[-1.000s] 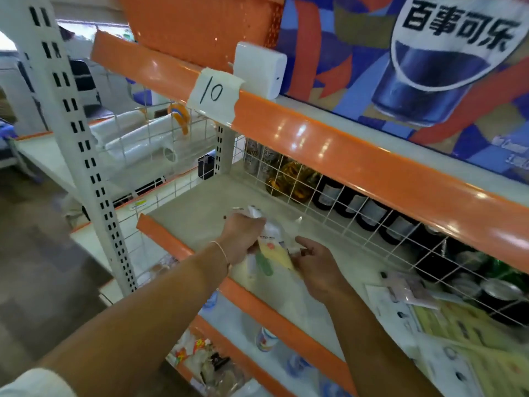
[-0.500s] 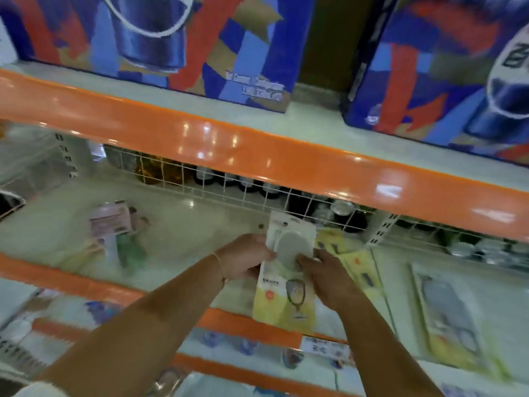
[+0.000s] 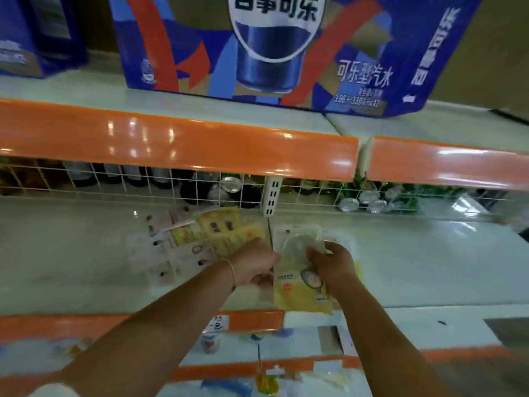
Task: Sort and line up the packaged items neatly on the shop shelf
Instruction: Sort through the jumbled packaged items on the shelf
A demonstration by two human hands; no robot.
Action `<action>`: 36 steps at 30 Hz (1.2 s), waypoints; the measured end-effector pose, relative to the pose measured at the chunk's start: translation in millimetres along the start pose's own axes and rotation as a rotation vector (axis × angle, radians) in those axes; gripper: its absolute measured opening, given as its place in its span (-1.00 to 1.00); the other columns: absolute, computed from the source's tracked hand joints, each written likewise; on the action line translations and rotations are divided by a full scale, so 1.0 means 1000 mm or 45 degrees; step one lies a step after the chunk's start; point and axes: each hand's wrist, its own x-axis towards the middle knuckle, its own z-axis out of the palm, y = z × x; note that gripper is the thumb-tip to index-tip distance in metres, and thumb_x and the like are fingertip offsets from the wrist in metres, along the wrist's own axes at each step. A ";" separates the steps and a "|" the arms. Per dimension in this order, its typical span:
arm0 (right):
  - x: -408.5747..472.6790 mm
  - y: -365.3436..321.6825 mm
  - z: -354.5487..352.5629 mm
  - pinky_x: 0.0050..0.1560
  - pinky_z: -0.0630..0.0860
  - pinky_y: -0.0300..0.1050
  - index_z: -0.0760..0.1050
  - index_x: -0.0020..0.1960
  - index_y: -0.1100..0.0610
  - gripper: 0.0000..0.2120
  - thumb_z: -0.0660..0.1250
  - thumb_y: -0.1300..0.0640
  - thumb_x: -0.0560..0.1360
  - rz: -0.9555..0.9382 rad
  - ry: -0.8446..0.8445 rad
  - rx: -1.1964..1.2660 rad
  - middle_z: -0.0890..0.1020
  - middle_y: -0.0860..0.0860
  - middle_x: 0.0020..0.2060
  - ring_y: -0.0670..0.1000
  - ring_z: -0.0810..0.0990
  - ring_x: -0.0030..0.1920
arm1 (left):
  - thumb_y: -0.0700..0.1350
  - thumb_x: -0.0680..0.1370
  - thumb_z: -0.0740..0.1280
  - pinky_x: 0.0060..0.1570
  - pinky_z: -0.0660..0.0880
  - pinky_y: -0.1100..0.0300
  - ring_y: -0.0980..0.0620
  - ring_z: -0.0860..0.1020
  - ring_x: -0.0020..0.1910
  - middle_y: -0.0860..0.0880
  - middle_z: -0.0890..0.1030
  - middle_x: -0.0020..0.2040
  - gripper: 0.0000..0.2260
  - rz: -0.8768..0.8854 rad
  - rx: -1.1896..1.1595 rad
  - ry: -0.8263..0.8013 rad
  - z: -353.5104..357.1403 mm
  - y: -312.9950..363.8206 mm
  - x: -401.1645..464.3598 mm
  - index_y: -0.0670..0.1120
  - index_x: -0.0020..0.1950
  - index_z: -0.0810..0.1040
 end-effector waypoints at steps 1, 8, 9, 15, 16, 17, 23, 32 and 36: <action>0.005 0.005 -0.008 -0.13 0.58 -0.14 0.51 0.27 0.14 -0.59 0.43 0.05 0.47 0.007 0.035 -0.026 0.66 0.12 0.04 0.04 0.63 -0.10 | -0.24 0.58 0.24 -0.35 0.47 0.09 -0.13 0.54 -0.35 -0.22 0.51 -0.18 -0.86 -0.036 0.009 -0.027 0.008 0.002 0.002 -0.12 -0.18 0.38; 0.036 0.019 -0.033 0.06 0.56 -0.02 0.55 0.21 0.10 -0.61 0.43 -0.04 0.45 -0.012 0.134 -0.222 0.66 0.08 0.02 0.12 0.62 -0.01 | -0.19 0.57 0.24 -0.29 0.55 0.10 -0.07 0.58 -0.32 -0.26 0.55 0.13 -0.53 -0.090 0.063 -0.065 0.026 0.010 0.016 -0.12 0.46 0.18; 0.038 0.020 -0.034 0.07 0.56 -0.02 0.54 0.21 0.11 -0.61 0.42 -0.04 0.45 -0.009 0.138 -0.227 0.66 0.09 0.02 0.12 0.62 -0.01 | -0.18 0.58 0.24 -0.29 0.55 0.10 -0.06 0.58 -0.32 -0.26 0.55 0.14 -0.51 -0.089 0.065 -0.068 0.025 0.010 0.016 -0.12 0.48 0.16; 0.044 0.021 -0.030 0.23 0.42 0.00 0.49 0.30 0.11 -0.62 0.28 -0.02 0.54 -0.076 0.274 -0.434 0.63 0.10 0.15 0.19 0.53 0.20 | -0.17 0.59 0.24 -0.32 0.55 0.14 -0.02 0.57 -0.33 -0.21 0.57 0.04 -0.53 -0.052 0.123 -0.037 0.011 0.004 0.016 -0.15 0.47 0.21; 0.044 0.018 -0.027 0.21 0.43 0.03 0.51 0.28 0.09 -0.64 0.28 0.00 0.52 -0.123 0.318 -0.499 0.62 0.11 0.16 0.21 0.51 0.20 | -0.17 0.58 0.24 -0.28 0.56 0.11 -0.02 0.57 -0.32 -0.22 0.58 0.05 -0.60 -0.034 0.136 -0.016 0.007 0.002 0.015 -0.15 0.41 0.28; 0.042 0.014 -0.022 0.20 0.44 0.04 0.53 0.26 0.08 -0.66 0.29 0.04 0.50 -0.169 0.337 -0.517 0.62 0.12 0.15 0.22 0.50 0.20 | -0.17 0.58 0.24 -0.23 0.58 0.07 -0.03 0.58 -0.29 -0.23 0.58 0.07 -0.68 -0.010 0.154 0.015 0.003 0.000 0.016 -0.15 0.33 0.35; 0.028 -0.014 0.036 0.15 0.48 -0.09 0.54 0.24 0.09 -0.64 0.35 0.07 0.46 -0.424 0.082 -0.512 0.61 0.09 0.16 0.13 0.57 0.14 | -0.10 0.52 0.28 -0.02 0.56 0.07 -0.05 0.55 0.06 -0.08 0.56 0.14 -0.77 0.176 0.578 0.387 -0.045 -0.019 0.022 -0.13 0.14 0.54; 0.009 -0.035 0.121 0.14 0.54 0.04 0.32 0.40 0.01 -0.25 0.46 -0.23 0.31 -0.238 -0.341 -0.758 0.55 0.09 0.20 0.12 0.57 0.12 | -0.10 0.49 0.30 0.06 0.51 0.05 -0.09 0.50 0.11 -0.12 0.51 0.16 -0.68 0.146 1.003 0.491 -0.132 -0.065 0.015 -0.14 0.23 0.48; 0.011 -0.032 0.137 0.17 0.50 0.10 0.24 0.41 -0.02 0.19 0.47 -0.44 -0.12 -0.153 -0.310 -0.905 0.56 0.07 0.14 0.17 0.53 0.16 | -0.07 0.54 0.28 -0.10 0.46 0.09 -0.13 0.54 -0.02 -0.07 0.48 -0.05 -0.89 0.235 1.038 0.416 -0.156 -0.080 0.017 -0.10 -0.08 0.42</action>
